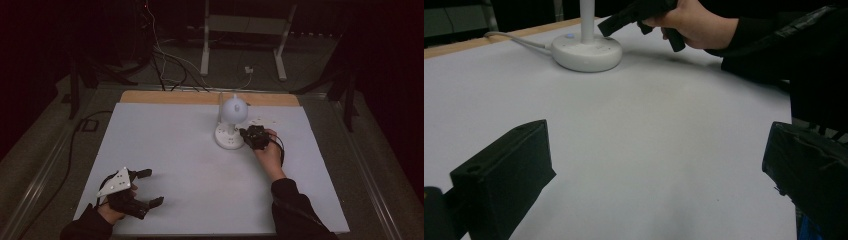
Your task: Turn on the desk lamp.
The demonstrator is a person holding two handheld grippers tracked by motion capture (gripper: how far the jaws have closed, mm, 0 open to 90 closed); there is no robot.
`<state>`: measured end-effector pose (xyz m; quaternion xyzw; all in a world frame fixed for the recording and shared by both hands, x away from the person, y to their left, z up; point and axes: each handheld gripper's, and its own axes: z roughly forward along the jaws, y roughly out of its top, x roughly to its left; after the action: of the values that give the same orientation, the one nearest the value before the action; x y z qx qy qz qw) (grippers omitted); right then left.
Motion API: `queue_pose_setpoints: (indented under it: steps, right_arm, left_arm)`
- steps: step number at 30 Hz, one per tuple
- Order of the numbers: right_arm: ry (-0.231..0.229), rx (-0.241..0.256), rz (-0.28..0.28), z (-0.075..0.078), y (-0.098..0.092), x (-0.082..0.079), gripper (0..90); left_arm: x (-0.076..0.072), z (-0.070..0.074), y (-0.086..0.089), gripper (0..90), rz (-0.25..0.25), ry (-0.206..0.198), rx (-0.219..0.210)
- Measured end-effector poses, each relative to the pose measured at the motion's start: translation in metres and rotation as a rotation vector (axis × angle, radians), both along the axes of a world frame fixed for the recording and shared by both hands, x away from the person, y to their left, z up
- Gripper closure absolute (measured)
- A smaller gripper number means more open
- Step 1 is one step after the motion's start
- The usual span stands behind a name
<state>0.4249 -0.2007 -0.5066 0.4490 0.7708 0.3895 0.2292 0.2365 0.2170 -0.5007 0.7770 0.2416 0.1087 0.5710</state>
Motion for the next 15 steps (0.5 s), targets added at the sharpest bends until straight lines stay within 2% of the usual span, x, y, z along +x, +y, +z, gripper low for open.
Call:
queue_pose_setpoints:
  steps: [15]
  right_arm:
    - [0.001, -0.008, 0.003, -0.0021, -0.0002, -0.0003, 90.0]
  left_arm:
    - [0.0003, -0.0002, -0.0002, 0.3, 0.001, 0.003, -0.002]
